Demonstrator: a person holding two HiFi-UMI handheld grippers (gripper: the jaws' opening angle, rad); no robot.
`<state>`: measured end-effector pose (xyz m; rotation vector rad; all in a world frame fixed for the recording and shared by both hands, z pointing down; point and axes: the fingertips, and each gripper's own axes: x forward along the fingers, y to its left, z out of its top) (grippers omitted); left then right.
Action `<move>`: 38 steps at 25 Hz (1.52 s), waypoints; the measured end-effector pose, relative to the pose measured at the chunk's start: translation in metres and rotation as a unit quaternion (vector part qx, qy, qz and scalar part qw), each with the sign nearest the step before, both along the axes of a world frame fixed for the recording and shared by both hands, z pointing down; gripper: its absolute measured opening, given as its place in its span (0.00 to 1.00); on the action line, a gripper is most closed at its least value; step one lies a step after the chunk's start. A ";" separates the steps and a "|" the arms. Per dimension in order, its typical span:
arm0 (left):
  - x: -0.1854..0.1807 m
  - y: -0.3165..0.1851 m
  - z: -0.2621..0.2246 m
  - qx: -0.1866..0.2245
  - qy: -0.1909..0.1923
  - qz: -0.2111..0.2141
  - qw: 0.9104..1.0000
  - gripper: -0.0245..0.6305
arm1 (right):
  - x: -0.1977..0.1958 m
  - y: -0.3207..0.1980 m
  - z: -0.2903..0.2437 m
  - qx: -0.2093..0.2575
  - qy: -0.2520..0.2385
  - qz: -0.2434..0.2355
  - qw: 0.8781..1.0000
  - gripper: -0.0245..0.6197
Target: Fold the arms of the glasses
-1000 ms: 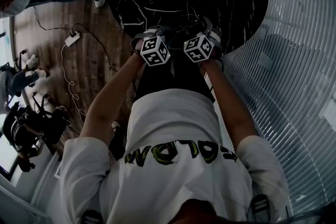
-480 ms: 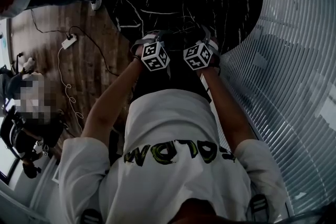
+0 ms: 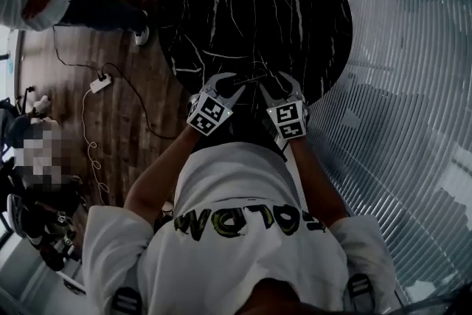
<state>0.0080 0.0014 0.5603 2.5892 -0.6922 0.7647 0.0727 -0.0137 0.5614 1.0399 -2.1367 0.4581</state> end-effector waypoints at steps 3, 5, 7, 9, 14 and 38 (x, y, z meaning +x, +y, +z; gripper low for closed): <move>0.001 -0.019 -0.047 0.015 0.045 -0.037 0.998 0.12 | -0.002 -0.024 -0.055 0.044 -0.049 0.013 0.998 0.31; 0.001 -0.027 -0.083 0.029 0.077 -0.058 0.995 0.09 | -0.004 -0.034 -0.094 0.070 -0.078 0.017 0.994 0.24; 0.001 -0.033 -0.117 0.042 0.109 -0.077 0.990 0.05 | -0.006 -0.039 -0.130 0.092 -0.108 0.022 0.990 0.17; 0.001 -0.040 -0.148 0.051 0.140 -0.094 0.984 0.04 | -0.008 -0.043 -0.163 0.111 -0.134 0.025 0.984 0.10; 0.005 -0.047 -0.212 0.079 0.185 -0.107 0.974 0.04 | -0.019 -0.042 -0.229 0.146 -0.193 0.021 0.970 0.04; 0.003 -0.043 -0.320 0.170 0.244 -0.149 0.943 0.04 | -0.041 -0.036 -0.345 0.222 -0.272 0.012 0.936 0.04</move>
